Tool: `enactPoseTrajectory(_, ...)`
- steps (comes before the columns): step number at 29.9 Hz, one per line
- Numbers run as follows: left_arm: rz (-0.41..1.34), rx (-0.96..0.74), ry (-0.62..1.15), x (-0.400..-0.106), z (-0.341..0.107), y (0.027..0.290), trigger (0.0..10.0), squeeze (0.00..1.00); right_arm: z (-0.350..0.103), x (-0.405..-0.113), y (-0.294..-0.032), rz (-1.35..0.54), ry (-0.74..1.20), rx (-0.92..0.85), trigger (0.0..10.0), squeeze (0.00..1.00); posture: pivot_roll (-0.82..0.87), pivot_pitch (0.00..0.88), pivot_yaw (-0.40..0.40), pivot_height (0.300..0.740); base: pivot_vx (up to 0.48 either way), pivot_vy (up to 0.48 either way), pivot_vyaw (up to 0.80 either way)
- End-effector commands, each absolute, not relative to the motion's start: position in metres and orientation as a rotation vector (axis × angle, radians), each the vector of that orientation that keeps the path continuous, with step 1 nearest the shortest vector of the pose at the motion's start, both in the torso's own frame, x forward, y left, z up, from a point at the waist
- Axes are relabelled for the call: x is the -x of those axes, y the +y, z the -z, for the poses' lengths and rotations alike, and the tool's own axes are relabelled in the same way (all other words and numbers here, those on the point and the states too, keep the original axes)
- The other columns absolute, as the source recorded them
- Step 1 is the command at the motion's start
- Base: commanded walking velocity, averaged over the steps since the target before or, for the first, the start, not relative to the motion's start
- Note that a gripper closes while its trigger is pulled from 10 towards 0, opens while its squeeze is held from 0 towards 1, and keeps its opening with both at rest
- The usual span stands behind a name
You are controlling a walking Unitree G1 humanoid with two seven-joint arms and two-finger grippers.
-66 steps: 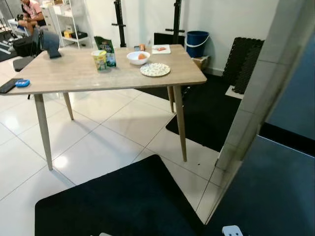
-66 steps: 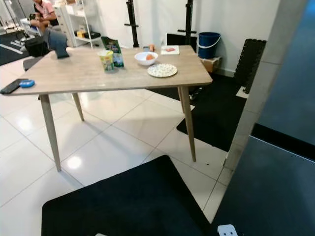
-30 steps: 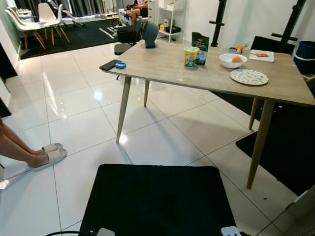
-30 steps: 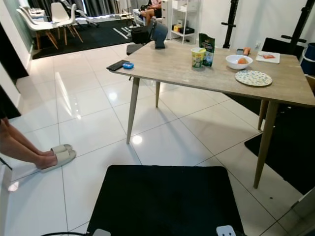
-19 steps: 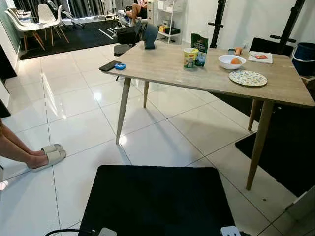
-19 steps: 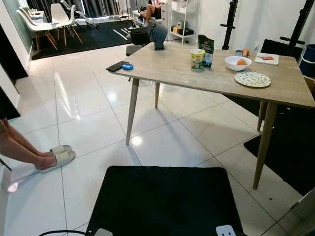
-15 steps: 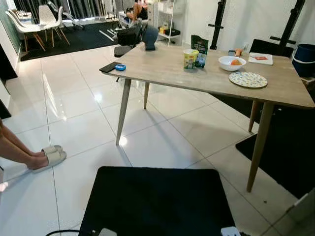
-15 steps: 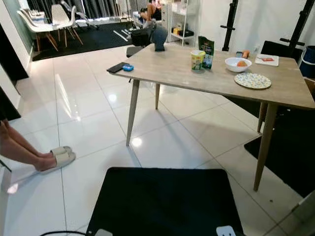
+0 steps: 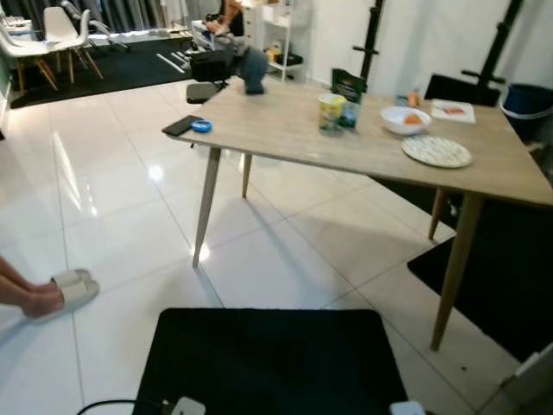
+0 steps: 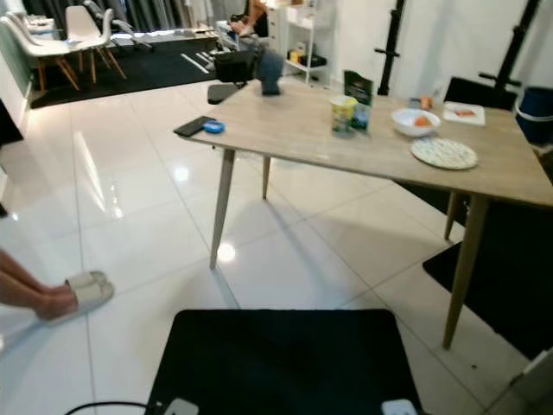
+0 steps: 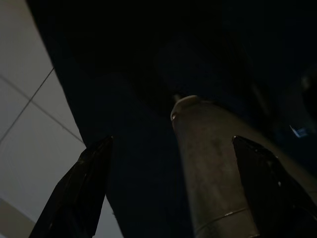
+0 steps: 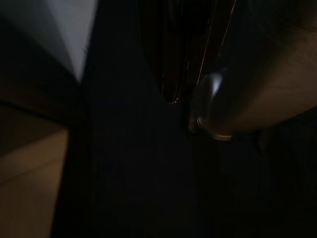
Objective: Restocking fridge
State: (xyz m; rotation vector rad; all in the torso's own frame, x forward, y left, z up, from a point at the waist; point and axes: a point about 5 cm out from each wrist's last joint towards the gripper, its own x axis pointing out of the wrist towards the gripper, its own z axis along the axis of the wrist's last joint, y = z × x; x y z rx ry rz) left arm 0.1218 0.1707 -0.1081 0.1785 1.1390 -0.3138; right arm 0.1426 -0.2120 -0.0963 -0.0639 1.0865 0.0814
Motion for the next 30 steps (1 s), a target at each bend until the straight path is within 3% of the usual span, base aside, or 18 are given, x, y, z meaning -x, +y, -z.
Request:
enactPoseTrajectory(1, 0.34, -0.185, 1.215, -0.1035, 0.1137, 0.1705, 10.0, 0.0, 0.0978, -0.1321, -0.2238, -0.048, 1.121, 0.074, 10.0, 0.0, -0.02, 0.018, 0.001, 0.74, 0.285, 0.0, -0.8)
enactPoseTrajectory(30, 0.345, -0.186, 1.216, -0.1026, 0.114, 0.1689, 10.0, 0.0, 0.0978, -0.132, -0.2243, -0.039, 1.123, 0.063, 10.0, 0.0, -0.03, 0.017, 0.0, 0.74, 0.301, 0.0, -0.8)
